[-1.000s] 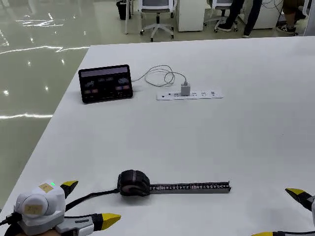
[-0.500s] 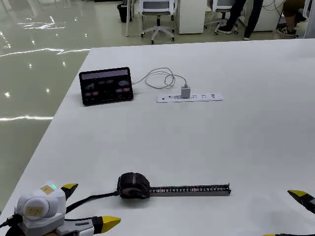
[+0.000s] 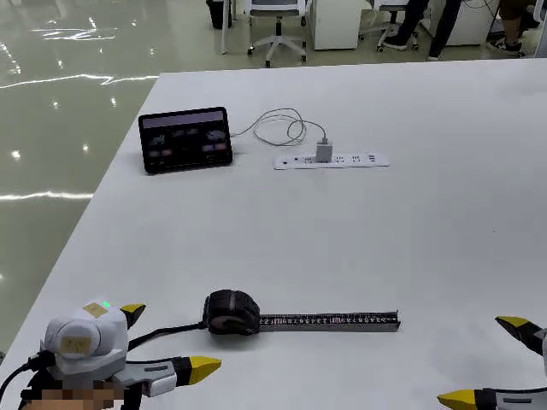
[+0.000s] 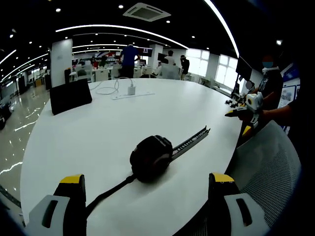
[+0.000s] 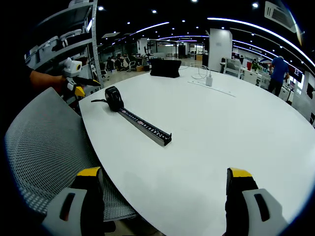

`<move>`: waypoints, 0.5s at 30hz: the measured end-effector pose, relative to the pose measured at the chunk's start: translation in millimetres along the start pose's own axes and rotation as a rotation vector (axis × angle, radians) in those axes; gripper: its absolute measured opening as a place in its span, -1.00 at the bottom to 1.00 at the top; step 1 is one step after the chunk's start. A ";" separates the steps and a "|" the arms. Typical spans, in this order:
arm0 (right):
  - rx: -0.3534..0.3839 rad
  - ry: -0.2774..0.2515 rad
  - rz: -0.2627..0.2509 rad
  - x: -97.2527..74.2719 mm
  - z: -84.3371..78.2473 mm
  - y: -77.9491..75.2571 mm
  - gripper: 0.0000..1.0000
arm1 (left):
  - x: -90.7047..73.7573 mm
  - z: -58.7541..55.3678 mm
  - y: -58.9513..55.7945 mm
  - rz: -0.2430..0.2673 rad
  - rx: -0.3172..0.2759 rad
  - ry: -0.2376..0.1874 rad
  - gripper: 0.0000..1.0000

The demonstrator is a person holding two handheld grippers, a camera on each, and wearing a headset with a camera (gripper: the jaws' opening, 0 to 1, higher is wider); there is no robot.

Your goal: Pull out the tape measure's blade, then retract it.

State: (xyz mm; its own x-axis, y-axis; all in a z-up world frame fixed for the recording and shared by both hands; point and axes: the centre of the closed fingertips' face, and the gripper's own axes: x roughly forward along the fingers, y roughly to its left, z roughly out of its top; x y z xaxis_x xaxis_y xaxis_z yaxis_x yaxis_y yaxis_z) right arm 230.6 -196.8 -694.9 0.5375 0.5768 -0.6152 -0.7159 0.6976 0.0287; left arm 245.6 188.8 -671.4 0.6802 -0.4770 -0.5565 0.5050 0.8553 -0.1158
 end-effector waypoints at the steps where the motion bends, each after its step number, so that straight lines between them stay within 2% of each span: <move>1: -0.005 0.005 0.003 1.2 0.5 0.1 1.00 | 2.1 1.9 -1.5 0.000 0.003 0.000 1.00; 5: -0.035 0.019 0.015 4.3 1.3 -0.6 1.00 | 8.1 3.3 -1.6 0.013 0.010 0.016 1.00; 11: -0.057 0.051 0.027 11.0 1.4 -4.3 1.00 | 13.0 9.6 -3.9 0.033 -0.017 0.023 0.96; 15: -0.077 0.059 0.044 15.0 4.9 -2.1 1.00 | 17.4 8.5 -3.3 0.052 -0.036 0.038 0.96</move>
State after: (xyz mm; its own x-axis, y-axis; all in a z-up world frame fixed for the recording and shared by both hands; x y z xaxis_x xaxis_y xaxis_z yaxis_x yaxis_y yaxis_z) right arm 242.3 -187.5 -700.3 0.4796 0.5785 -0.6598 -0.7714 0.6363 -0.0028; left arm 260.3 175.9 -673.7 0.6838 -0.4245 -0.5935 0.4500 0.8856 -0.1149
